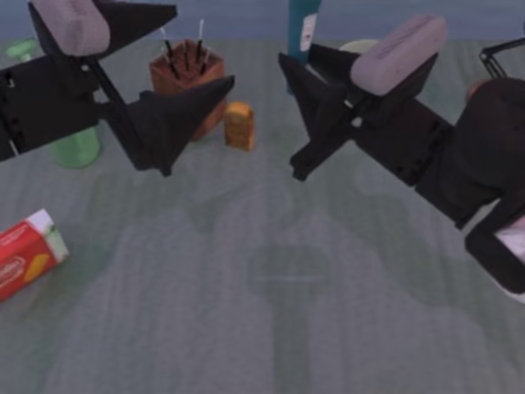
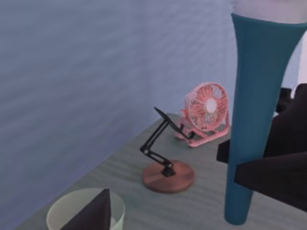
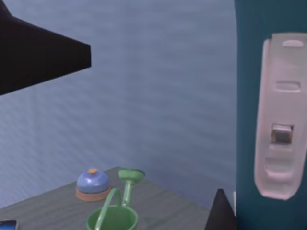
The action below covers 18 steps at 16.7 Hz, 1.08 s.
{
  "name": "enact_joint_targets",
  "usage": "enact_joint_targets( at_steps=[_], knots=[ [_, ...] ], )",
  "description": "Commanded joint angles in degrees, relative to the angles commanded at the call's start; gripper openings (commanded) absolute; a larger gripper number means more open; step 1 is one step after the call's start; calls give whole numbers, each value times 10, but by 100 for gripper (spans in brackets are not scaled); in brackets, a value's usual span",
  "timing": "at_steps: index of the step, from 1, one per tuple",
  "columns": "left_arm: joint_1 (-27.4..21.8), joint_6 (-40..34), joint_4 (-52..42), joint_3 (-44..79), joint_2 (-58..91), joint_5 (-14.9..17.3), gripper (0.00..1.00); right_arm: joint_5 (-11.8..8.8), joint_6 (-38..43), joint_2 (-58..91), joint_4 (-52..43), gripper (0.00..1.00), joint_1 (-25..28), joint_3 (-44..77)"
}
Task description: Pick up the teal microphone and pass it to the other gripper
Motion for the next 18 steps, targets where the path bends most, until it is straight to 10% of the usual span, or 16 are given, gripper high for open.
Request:
enact_joint_targets(
  at_steps=[9,18],
  knots=[
    [-11,3,13,24,33,11,100,0,0,0,0,0,0,0],
    [-124,-2,52,156,199,-97,100,0,0,0,0,0,0,0]
  ],
)
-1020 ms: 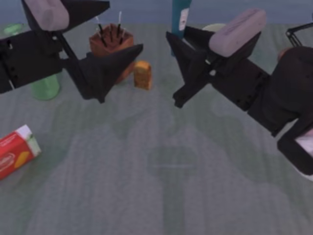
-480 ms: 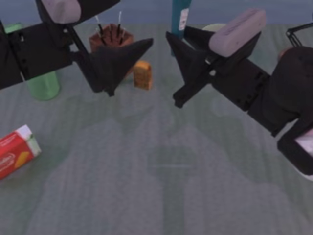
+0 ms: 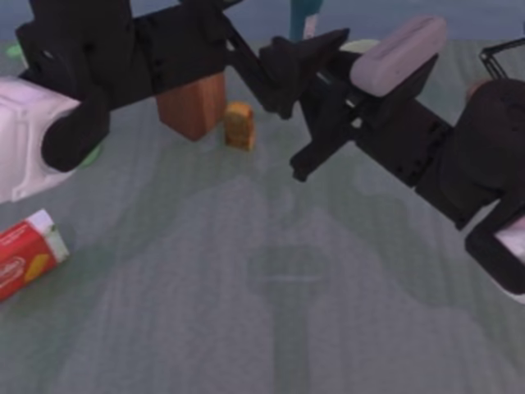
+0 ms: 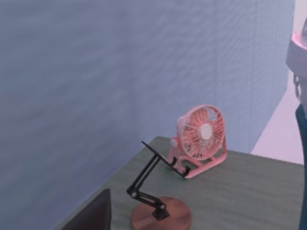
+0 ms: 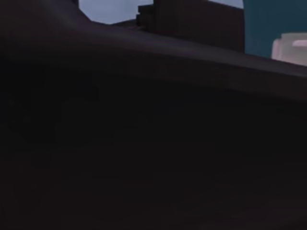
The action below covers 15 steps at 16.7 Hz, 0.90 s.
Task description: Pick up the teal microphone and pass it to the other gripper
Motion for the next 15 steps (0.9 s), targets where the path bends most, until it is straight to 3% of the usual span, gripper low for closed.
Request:
enact_joint_targets(
  at_steps=[5,15],
  knots=[
    [-7,0,2,7,9,-7,100,0,0,0,0,0,0,0],
    [-7,0,2,7,9,-7,25,0,0,0,0,0,0,0]
  ],
)
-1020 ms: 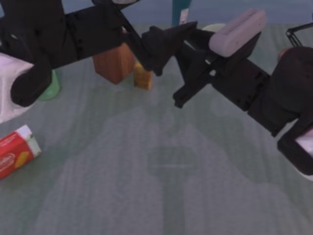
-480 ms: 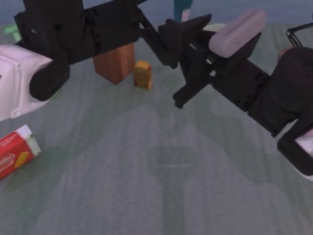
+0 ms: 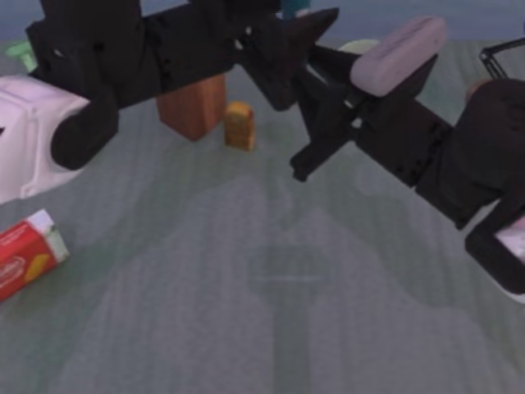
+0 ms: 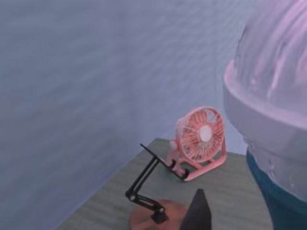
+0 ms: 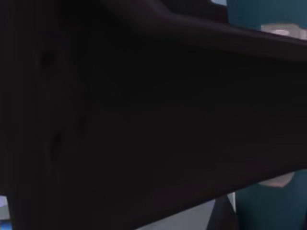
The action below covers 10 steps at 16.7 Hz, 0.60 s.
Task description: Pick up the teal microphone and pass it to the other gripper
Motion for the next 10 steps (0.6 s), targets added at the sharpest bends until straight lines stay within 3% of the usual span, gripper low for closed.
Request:
enact_joint_targets(
  at_steps=[3,10],
  knots=[
    [0,0,0,0,0,0,2,0,0,0,0,0,0,0],
    [0,0,0,0,0,0,0,0,0,0,0,0,0,0]
  ],
)
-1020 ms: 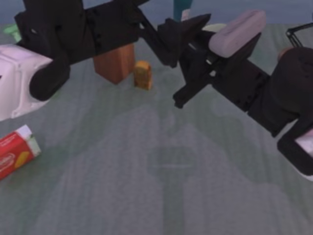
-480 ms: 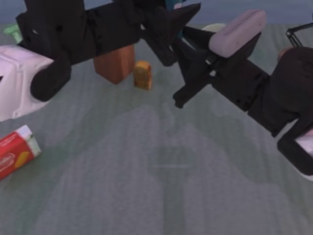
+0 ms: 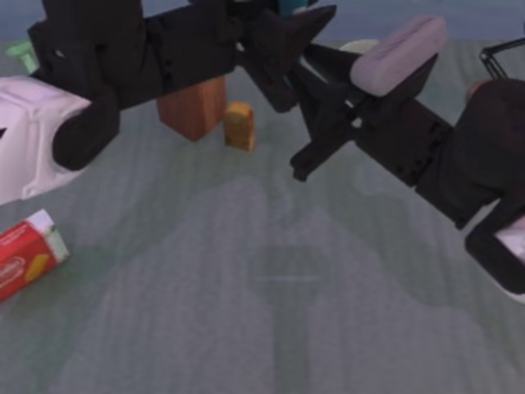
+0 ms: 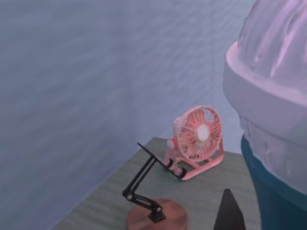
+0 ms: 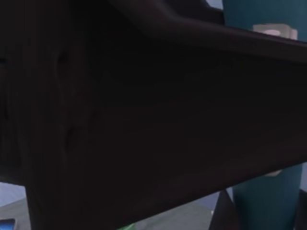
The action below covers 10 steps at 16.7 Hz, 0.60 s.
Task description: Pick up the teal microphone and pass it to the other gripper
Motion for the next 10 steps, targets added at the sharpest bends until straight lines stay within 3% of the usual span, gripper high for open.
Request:
enact_joint_targets(
  at_steps=[2,10],
  knots=[
    [0,0,0,0,0,0,0,0,0,0,0,0,0,0],
    [0,0,0,0,0,0,0,0,0,0,0,60,0,0]
  ],
)
